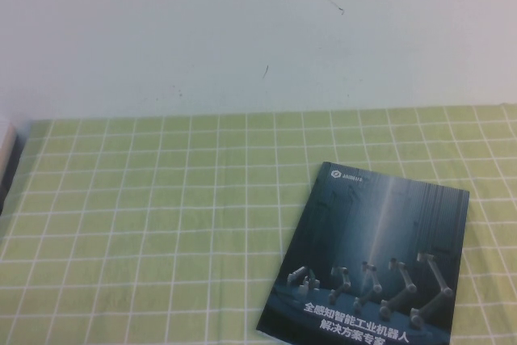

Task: Close book
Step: 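Close the open booklet and leave it lying on the table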

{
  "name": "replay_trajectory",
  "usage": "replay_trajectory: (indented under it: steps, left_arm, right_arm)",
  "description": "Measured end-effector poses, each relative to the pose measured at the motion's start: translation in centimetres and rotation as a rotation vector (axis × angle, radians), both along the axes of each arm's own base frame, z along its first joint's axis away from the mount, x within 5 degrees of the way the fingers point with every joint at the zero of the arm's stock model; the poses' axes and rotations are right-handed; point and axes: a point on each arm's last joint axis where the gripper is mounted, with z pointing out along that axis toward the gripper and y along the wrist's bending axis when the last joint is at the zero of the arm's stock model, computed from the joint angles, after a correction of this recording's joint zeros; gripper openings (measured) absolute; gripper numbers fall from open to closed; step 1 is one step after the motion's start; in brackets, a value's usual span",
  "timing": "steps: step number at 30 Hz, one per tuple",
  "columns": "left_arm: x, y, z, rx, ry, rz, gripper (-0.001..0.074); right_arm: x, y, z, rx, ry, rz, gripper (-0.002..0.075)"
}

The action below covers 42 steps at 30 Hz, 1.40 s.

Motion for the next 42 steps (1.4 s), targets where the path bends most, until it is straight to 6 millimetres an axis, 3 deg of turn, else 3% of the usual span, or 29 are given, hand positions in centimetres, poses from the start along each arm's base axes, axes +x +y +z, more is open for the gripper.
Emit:
replay_trajectory:
  steps: [42]
  left_arm:
    - [-0.02, 0.34, -0.01, 0.0, 0.005, 0.065, -0.0004]
  right_arm:
    - [0.0, 0.0, 0.0, 0.002, 0.001, -0.001, -0.0003]
